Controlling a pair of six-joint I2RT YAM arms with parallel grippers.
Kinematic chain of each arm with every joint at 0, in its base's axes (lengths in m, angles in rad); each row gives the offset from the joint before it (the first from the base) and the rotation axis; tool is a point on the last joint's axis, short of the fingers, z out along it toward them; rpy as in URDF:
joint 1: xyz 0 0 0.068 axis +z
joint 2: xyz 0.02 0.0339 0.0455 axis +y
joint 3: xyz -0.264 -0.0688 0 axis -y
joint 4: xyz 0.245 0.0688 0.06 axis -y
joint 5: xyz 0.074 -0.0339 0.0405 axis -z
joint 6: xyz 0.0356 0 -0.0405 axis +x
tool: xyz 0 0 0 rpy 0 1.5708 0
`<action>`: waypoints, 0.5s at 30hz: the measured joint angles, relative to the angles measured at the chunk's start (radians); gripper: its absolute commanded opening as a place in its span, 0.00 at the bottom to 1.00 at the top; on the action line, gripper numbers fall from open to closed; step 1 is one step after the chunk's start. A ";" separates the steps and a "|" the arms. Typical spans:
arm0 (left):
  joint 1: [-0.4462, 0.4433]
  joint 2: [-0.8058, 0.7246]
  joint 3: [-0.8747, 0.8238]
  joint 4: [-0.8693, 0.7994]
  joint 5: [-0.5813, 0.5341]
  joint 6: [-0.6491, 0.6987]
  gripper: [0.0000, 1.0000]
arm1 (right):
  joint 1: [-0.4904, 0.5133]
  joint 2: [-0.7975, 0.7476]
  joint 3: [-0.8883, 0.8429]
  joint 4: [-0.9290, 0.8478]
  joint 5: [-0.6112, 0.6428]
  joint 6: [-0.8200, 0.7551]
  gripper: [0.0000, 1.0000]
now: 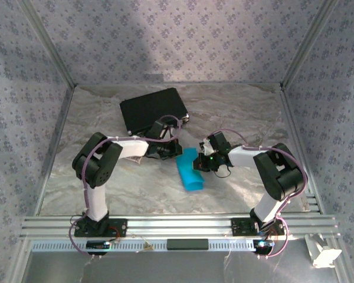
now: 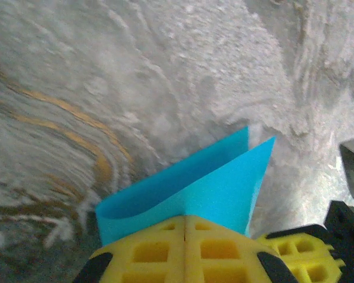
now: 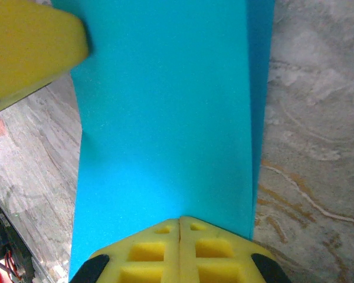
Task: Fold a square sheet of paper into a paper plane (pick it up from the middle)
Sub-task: First fold the square sheet of paper in half at the center of the table.
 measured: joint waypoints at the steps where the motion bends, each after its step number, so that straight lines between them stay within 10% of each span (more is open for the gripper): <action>1: 0.004 0.012 0.000 -0.001 0.000 0.000 0.00 | 0.000 0.000 0.000 0.000 0.000 0.000 0.00; 15: 0.013 0.027 0.032 -0.033 0.011 0.008 0.00 | 0.000 0.000 -0.002 0.006 0.000 0.000 0.00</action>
